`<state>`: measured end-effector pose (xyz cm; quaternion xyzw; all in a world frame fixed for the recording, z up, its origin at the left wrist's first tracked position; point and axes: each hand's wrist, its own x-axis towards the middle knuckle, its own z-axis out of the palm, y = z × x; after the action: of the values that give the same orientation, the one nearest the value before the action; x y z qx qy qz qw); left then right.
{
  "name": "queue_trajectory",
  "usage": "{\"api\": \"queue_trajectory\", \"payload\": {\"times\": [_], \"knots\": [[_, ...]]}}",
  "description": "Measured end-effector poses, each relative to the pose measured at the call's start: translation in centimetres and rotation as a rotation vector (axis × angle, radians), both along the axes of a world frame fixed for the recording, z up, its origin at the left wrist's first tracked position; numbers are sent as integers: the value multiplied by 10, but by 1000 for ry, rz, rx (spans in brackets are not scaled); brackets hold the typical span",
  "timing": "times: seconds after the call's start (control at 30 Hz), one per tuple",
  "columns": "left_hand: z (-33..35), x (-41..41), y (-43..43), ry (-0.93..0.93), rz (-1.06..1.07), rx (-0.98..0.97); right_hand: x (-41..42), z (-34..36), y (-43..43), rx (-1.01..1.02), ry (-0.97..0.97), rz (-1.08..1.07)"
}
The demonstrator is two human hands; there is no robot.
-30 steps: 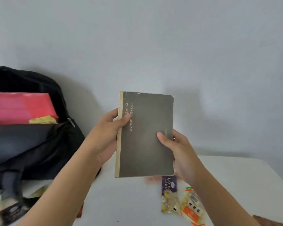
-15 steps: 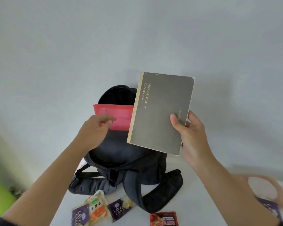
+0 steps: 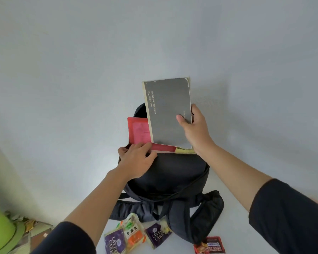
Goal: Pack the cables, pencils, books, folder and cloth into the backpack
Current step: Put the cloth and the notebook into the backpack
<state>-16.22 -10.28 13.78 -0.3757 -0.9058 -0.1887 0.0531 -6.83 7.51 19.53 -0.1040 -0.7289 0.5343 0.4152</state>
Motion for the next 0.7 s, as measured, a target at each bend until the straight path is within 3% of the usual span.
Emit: {"api": "queue_trajectory", "payload": {"times": [0.27,0.47,0.7], "knots": [[-2,-18,3,8,-107,-17,-27,-6,8,232,-76,-69],[-34,-29,7,68,-113,232,-47,-5,6,308,-100,15],[-36,-45,10,6,-152,309,-65,-28,9,24,-316,118]]}}
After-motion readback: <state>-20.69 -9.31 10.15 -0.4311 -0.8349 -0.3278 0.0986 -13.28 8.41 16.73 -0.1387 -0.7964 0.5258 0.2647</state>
